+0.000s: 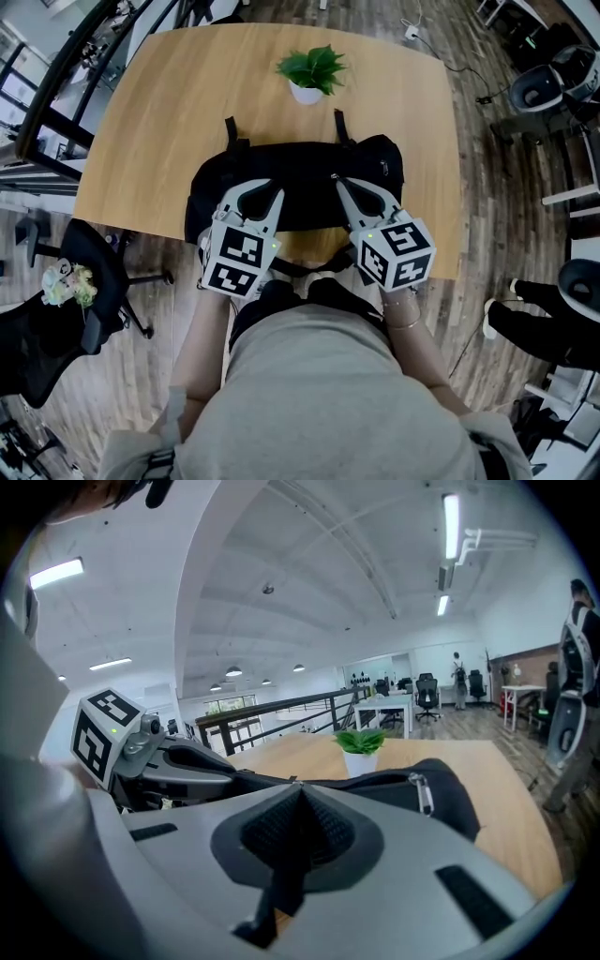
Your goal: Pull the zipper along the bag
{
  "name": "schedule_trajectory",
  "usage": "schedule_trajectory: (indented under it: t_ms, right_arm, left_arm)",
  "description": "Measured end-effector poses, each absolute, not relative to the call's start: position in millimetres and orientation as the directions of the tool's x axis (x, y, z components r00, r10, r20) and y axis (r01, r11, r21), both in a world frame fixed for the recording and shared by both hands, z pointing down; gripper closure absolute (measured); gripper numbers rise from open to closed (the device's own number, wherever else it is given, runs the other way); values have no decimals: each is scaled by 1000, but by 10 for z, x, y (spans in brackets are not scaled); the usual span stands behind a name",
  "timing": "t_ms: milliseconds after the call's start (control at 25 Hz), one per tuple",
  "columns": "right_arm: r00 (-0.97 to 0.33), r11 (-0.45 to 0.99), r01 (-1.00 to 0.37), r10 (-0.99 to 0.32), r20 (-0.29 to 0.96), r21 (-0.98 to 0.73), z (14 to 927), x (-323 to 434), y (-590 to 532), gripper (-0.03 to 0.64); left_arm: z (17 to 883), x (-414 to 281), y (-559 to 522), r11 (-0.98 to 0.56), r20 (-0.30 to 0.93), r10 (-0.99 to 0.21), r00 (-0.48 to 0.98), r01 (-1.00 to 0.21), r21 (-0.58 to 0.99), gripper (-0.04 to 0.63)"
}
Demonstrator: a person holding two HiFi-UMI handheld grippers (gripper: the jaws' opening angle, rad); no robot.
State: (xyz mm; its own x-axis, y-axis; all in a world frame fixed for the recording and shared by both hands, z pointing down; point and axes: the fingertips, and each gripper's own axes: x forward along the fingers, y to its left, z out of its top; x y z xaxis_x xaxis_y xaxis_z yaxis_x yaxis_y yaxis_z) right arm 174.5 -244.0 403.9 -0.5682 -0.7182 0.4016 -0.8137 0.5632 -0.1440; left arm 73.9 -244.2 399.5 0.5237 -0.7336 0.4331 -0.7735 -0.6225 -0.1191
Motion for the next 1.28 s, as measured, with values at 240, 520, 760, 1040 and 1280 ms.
schedule_trajectory:
  t_ms: [240, 520, 760, 1040, 1280]
  right_arm:
    - [-526, 515, -845, -757, 388, -140, 4016, 2041, -2534, 608]
    - [-481, 466, -874, -790, 381, -138, 4009, 2399, -2630, 607]
    - [-489, 468, -871, -788, 374, -150, 3993, 2514, -2670, 607]
    - [-490, 472, -870, -792, 364, -143, 3987, 2506, -2659, 606]
    - [-492, 480, -867, -788, 369, -130, 3914, 2416, -2578, 586]
  left_arm:
    - [3969, 693, -2471, -588, 422, -753, 505, -804, -88, 532]
    - [3991, 638, -2513, -548, 427, -775, 466, -832, -85, 532]
    - [3977, 652, -2539, -531, 425, -783, 454, -844, -77, 532]
    - [4002, 673, -2518, -504, 436, -783, 444, -863, -27, 532]
    - [4002, 686, -2445, -500, 434, -772, 465, -865, 38, 498]
